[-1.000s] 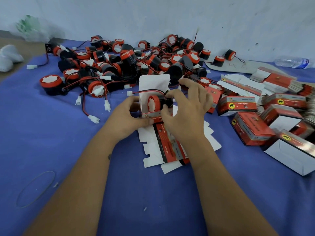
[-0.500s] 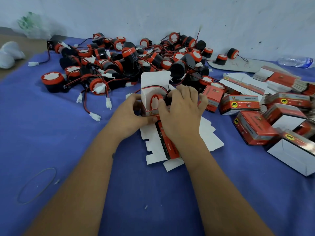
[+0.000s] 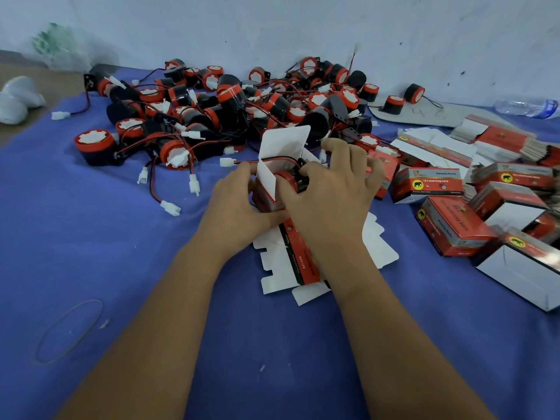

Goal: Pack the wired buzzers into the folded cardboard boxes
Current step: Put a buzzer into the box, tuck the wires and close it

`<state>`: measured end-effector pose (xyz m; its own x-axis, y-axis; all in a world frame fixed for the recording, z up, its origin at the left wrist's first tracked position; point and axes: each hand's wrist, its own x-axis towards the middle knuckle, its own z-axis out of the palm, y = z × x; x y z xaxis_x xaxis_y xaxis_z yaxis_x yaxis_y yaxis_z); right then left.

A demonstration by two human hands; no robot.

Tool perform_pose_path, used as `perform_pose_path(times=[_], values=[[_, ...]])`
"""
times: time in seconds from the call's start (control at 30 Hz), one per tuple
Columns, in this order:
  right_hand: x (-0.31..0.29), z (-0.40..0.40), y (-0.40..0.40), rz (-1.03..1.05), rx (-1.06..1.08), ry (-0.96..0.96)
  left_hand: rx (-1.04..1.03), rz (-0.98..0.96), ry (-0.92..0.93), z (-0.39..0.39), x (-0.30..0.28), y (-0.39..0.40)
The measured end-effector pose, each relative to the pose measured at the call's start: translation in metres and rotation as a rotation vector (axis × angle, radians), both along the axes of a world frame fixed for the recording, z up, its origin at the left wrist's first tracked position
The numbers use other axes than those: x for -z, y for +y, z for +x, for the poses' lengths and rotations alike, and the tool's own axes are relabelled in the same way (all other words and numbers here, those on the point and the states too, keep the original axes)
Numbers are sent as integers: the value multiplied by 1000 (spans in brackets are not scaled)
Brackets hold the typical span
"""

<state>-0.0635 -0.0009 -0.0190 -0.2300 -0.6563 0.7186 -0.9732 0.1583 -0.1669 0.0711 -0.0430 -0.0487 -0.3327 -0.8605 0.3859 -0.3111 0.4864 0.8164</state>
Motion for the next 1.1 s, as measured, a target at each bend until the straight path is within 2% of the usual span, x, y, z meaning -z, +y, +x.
perform_pose_path(times=[0.27,0.57,0.73,0.8,0.93,1.0,1.1], values=[[2,-2,-4,96,22,3,-51,-89,14,-1,0,4],[3,-5,-7,100,-15,-50,-79,-109,-76,-1,4,1],[9,-16,-11,315,-41,-191,-24,-65,-35,-1,9,-3],[10,-16,-11,238,-69,-246,-19,-43,-36,0,13,-6],[0,-7,-6,-219,-258,-338,1,-35,-50,2,16,-9],[-3,-3,-4,-305,-312,-285,-4,-36,-59,2,15,-8],[-5,-2,-1,-318,-411,-205,-11,-50,-77,1,11,-6]])
